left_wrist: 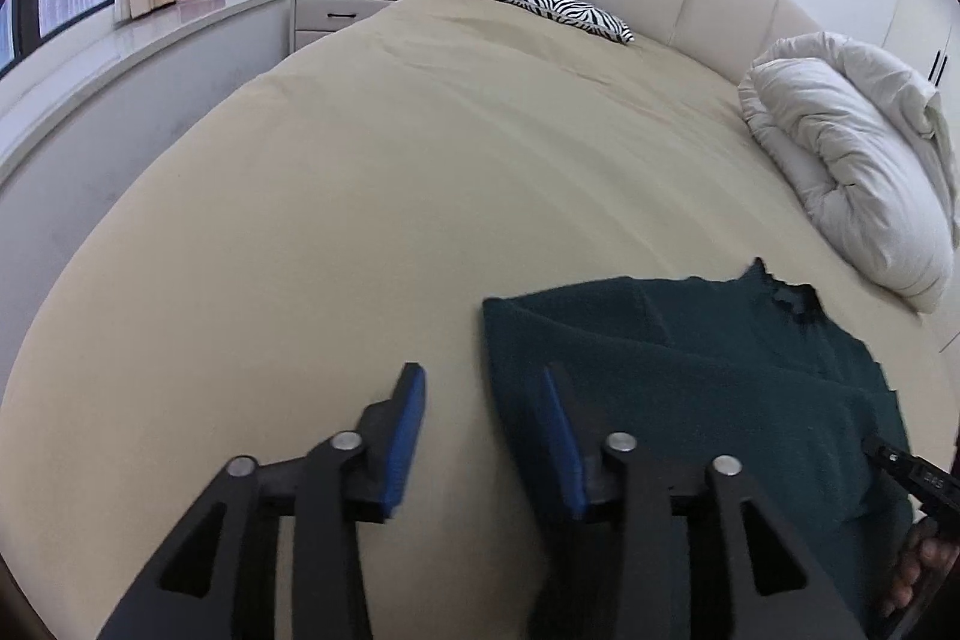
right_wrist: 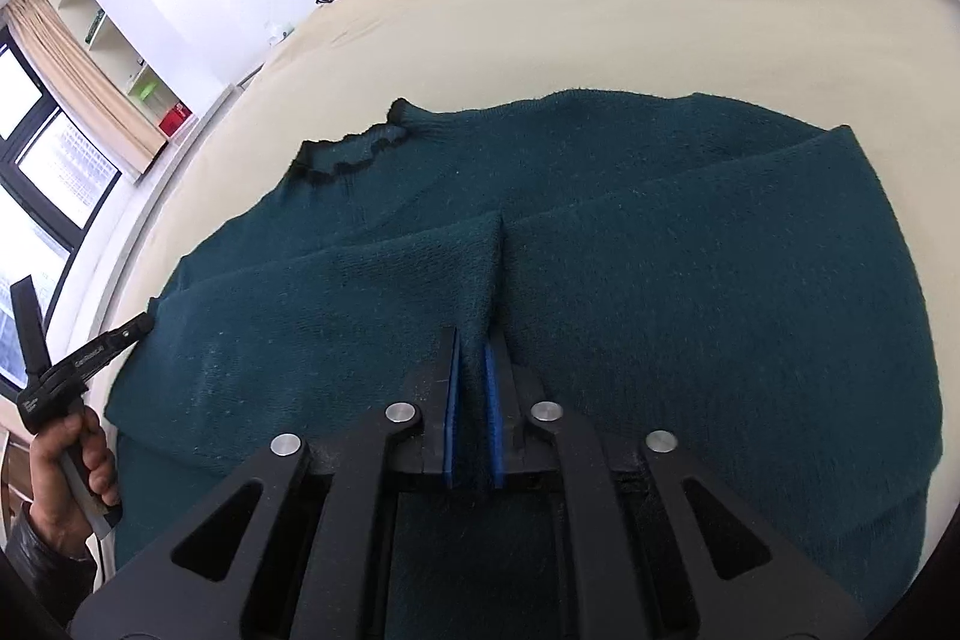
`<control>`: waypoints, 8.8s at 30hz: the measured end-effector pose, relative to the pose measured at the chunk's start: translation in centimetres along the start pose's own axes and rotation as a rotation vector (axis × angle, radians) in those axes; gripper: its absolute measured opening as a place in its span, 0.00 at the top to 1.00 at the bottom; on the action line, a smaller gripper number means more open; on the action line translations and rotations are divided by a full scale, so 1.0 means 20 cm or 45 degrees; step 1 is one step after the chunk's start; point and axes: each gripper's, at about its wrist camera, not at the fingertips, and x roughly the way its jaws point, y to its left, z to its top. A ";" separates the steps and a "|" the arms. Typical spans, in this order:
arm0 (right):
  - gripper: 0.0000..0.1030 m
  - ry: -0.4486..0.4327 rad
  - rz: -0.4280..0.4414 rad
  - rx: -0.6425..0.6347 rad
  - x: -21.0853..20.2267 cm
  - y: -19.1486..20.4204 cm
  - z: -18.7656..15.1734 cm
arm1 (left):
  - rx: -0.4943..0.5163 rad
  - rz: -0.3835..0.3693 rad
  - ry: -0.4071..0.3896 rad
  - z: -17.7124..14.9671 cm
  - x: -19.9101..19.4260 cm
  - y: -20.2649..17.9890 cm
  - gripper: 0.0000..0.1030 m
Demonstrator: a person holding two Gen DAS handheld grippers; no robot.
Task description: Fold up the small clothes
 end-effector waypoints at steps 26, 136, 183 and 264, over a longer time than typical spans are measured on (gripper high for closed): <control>0.93 0.025 0.067 0.196 -0.03 -0.08 -0.05 | -0.060 0.162 -0.039 -0.35 -0.11 0.00 0.36; 0.32 0.171 0.110 0.567 -1.54 -0.77 -1.38 | -0.420 -0.609 0.512 -1.38 -0.93 0.35 0.93; 0.80 0.491 0.255 0.612 -1.35 -0.80 -1.36 | -0.418 -0.622 0.499 -1.40 -0.94 0.35 0.93; 0.82 -0.151 0.088 0.729 -0.05 -0.87 0.59 | -0.780 -0.588 0.250 0.27 0.39 0.11 0.56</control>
